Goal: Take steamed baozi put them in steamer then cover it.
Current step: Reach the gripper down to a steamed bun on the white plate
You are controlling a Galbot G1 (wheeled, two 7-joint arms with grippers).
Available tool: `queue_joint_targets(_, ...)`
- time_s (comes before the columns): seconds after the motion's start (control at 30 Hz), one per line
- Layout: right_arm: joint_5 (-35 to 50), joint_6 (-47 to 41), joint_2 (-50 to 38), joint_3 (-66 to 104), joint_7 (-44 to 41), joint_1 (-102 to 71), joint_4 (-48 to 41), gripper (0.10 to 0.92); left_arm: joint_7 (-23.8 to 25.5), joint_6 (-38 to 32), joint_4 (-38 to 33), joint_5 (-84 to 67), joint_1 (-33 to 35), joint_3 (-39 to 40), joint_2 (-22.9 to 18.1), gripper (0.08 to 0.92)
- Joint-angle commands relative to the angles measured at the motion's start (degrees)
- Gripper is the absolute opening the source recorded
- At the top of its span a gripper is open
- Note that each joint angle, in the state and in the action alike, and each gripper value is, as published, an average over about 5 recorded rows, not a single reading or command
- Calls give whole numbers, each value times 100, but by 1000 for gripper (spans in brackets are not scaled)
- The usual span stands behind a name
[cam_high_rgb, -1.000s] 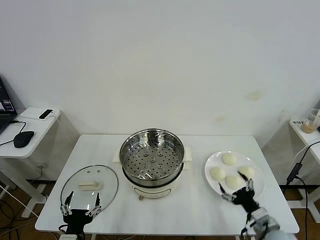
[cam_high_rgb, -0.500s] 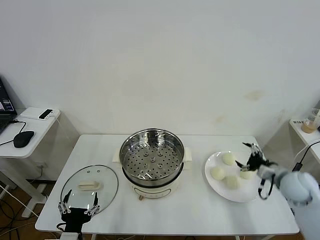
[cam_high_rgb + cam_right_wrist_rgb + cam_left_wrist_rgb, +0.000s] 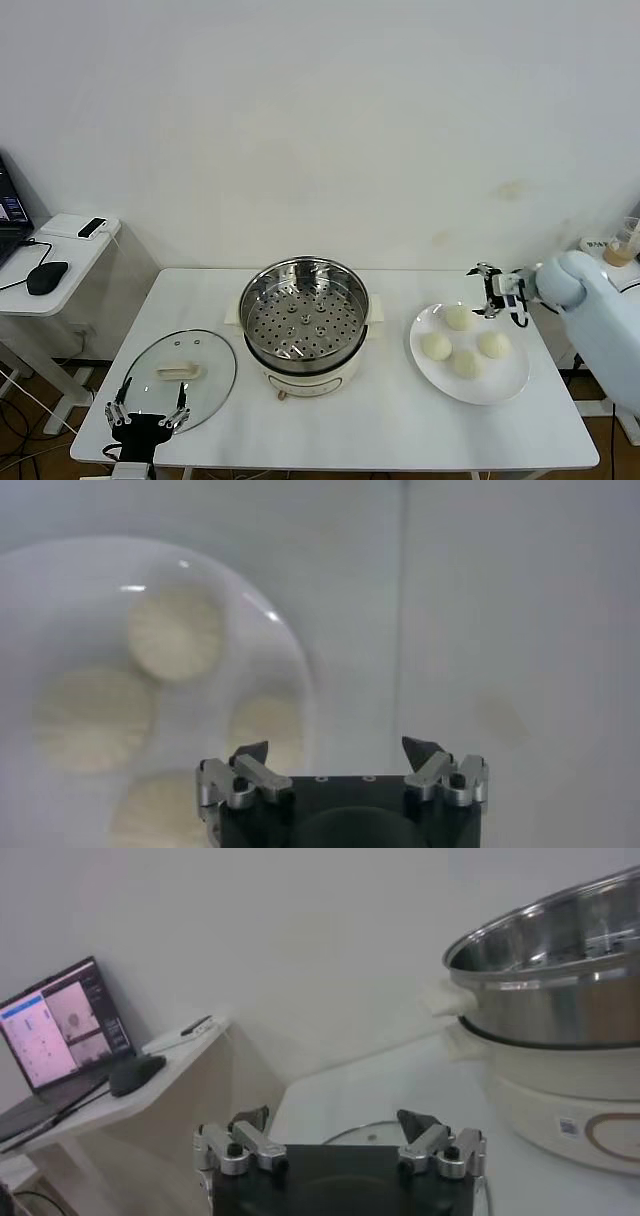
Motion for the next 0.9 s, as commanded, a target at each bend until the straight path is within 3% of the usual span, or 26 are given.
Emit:
queue_joint_targets(0.03, -115, 220, 532, -1732, -843, 1501, -1554, 823, 26, 34, -21, 42, -27, -86, -10, 823)
queue_joint_targets(0.9, -599, 10, 1236, -1445, -257, 1038, -2389, 809, 39, 49, -65, 43, 34, -184, 15, 823)
